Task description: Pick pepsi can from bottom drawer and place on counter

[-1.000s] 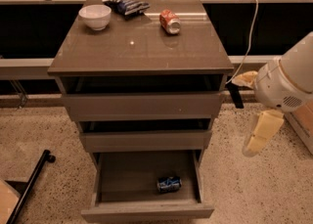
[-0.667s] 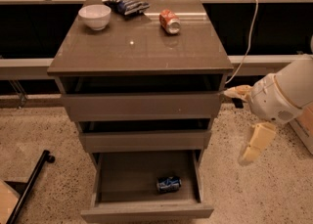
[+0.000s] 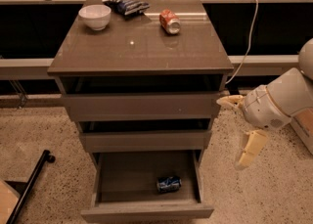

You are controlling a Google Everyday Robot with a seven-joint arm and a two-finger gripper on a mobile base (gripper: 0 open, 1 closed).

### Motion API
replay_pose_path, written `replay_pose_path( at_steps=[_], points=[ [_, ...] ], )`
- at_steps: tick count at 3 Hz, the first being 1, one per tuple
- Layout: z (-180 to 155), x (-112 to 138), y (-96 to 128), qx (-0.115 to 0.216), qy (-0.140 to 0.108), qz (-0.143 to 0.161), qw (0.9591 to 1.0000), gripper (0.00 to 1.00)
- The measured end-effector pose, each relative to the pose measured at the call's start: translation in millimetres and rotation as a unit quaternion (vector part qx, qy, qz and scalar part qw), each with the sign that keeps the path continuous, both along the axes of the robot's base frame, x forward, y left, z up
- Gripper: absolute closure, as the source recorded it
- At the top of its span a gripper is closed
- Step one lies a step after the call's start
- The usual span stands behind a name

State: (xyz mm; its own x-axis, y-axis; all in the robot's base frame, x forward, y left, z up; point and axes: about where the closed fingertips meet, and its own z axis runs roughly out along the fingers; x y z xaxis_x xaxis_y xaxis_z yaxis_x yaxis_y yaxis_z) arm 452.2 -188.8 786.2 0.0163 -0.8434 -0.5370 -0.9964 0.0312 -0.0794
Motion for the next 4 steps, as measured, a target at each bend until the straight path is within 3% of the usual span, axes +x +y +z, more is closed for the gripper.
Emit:
replay_pose_path(
  at_steps=[1,2,4],
  points=[
    [-7,0,6,0.005,0.012,0.005,0.9999,0.00],
    [-25,2,28,0.033,0.006,0.021,0.9992,0.00],
    [-98,35,63,0.104,-0.039,0.043,0.9929,0.00]
  ],
)
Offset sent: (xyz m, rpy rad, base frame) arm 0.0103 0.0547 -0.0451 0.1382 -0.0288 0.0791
